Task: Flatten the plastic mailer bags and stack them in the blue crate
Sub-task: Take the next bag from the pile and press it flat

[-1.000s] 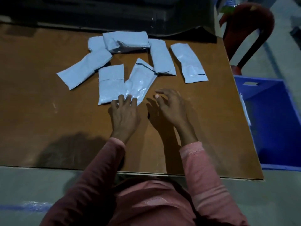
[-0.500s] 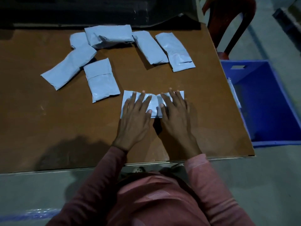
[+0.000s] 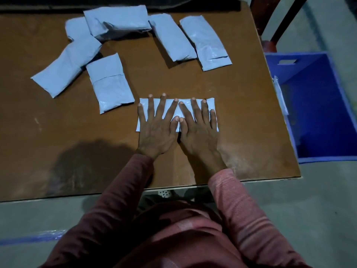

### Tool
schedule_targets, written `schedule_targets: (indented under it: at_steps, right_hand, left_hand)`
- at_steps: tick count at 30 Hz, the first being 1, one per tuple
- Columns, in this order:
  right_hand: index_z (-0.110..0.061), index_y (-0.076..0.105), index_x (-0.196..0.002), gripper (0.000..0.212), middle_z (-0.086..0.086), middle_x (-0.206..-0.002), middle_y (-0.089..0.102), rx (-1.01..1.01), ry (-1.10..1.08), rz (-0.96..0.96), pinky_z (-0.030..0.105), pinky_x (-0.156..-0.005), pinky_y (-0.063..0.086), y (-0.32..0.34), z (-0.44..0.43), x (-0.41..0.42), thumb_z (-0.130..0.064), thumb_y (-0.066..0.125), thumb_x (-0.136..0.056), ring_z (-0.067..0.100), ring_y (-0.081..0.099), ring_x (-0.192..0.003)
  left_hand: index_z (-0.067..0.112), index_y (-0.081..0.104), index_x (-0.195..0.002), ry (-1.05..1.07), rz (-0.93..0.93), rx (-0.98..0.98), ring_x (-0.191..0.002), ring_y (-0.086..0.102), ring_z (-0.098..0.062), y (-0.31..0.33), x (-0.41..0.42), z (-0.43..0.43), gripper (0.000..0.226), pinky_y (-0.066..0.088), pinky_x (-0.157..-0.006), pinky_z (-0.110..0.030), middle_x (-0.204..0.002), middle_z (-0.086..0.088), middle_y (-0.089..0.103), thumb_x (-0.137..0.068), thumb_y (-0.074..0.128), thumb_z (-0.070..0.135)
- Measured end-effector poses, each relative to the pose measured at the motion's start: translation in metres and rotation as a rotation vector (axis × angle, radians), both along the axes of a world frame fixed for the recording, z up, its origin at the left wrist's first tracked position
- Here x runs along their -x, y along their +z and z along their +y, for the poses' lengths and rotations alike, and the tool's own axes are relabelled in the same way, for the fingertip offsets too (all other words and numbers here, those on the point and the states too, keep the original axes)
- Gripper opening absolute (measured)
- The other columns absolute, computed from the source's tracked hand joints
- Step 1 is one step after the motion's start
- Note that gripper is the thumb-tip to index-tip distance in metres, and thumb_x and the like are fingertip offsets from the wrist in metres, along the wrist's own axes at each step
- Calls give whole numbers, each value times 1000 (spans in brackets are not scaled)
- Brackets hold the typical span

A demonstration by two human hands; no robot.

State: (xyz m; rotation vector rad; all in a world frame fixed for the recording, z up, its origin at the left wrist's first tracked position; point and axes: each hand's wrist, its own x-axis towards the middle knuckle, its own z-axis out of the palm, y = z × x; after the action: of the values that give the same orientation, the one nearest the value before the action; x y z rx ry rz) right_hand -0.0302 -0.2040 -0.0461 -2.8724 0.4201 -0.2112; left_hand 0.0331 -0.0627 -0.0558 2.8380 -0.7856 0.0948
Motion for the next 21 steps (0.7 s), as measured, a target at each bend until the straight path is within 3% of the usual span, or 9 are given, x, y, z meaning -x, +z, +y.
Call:
schedule_targets:
  at_steps: [21]
  right_hand:
    - [-41,21,-161,53,-4,-170,18,-61,7,38,46,-127,8,2,-2,-2,-46,26,-109,22,7,-158]
  left_hand:
    - [34,17,-165,23,37,-35,-158,0,-44,-2,0,-4,60,6,-121,-71,-174,-6,7,-109,12,51]
